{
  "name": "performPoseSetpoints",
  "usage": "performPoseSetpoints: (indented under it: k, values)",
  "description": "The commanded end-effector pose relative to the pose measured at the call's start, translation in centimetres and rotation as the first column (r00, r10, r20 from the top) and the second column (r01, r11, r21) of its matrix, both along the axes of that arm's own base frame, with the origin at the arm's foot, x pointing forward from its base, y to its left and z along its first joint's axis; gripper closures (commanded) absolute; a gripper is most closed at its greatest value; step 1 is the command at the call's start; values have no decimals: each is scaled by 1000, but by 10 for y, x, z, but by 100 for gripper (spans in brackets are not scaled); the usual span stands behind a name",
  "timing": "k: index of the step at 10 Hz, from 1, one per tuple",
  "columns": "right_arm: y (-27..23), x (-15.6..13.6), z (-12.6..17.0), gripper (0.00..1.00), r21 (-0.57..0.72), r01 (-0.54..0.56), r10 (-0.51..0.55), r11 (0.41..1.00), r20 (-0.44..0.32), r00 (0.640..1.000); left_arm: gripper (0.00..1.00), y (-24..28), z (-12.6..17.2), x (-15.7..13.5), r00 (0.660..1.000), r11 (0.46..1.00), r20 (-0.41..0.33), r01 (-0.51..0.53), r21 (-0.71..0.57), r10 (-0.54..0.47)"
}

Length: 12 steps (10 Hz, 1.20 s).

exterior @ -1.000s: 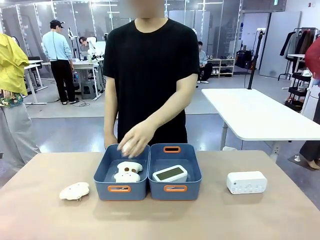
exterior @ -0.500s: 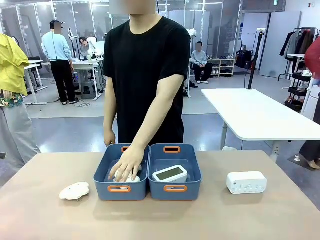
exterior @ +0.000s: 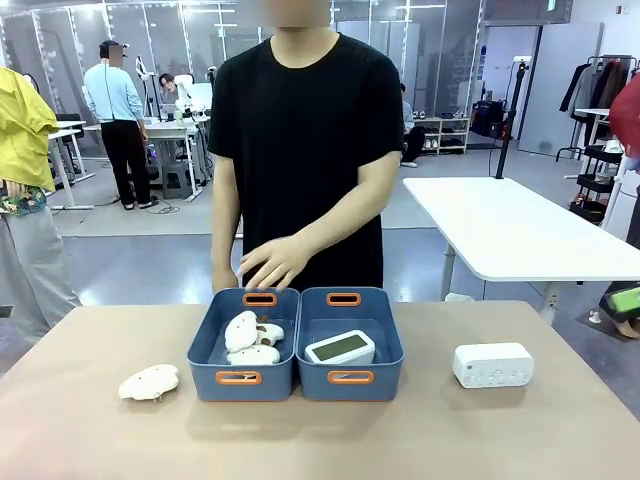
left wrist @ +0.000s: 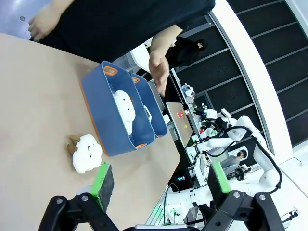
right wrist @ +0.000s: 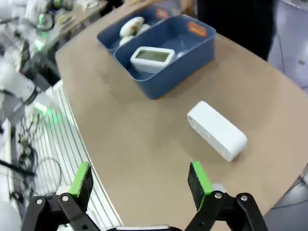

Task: Sort the digital clocks into the basket.
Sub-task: Pick up the Digital clock from the table and place it into the empty Plastic storage basket.

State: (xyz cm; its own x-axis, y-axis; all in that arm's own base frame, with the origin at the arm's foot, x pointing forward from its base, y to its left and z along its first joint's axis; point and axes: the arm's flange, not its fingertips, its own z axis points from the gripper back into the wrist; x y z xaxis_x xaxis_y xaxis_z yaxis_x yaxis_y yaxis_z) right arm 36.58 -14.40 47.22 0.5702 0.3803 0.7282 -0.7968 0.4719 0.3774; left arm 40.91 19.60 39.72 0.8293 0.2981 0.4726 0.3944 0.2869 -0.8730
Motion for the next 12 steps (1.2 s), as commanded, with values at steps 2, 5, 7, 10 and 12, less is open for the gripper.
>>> performPoseSetpoints:
  k: [2,5,7,10,12]
  values:
    - [42,-7,-30,0,-315,-183,285,931,319,904,0,2,2,2,1000,1000,-6,12,17,-12]
    - [22,6,-6,0,-108,-110,118,988,64,991,0,2,2,2,1000,1000,-6,12,17,-12]
    - [22,6,-6,0,-108,-110,118,988,64,991,0,2,2,2,1000,1000,-6,12,17,-12]
    - [43,35,-1,0,-454,-368,471,811,135,872,0,2,2,2,1000,1000,-6,12,17,-12]
    - [71,99,-9,0,-614,-424,604,666,110,790,0,2,2,2,1000,1000,-6,12,17,-12]
